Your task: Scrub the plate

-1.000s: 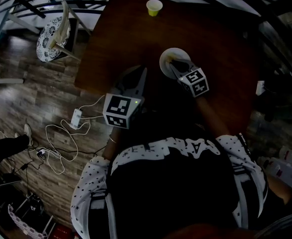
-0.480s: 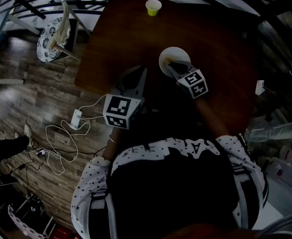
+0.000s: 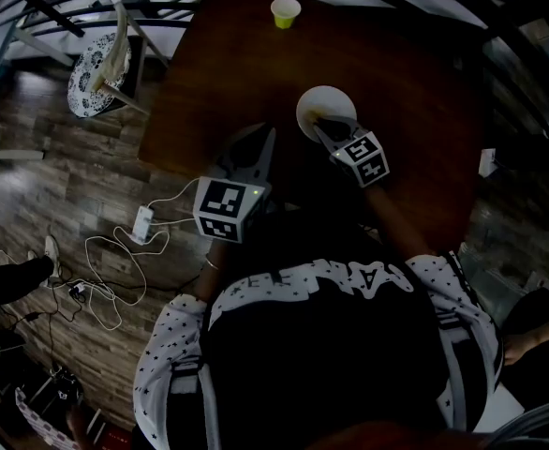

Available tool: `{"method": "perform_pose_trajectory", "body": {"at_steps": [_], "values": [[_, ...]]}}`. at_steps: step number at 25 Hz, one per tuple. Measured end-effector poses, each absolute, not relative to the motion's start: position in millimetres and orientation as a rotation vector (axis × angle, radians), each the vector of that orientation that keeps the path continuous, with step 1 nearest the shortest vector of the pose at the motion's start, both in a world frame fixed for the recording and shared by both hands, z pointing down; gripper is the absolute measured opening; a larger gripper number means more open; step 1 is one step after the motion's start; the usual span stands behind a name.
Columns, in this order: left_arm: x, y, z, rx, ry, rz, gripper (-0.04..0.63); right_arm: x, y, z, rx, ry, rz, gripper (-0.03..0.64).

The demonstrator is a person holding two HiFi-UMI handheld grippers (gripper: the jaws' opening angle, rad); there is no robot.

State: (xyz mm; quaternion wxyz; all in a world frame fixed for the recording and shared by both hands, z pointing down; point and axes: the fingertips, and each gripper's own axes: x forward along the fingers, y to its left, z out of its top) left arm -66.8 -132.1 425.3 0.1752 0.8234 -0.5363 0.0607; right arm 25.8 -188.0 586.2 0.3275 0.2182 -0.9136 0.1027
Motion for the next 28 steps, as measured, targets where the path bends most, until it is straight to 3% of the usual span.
{"method": "perform_pose_trajectory", "body": {"at_steps": [28], "values": [[-64,-119,424,2.354,-1.515,0.169,0.015,21,-162,583,0.556,-2.416,0.265,0.049]]}}
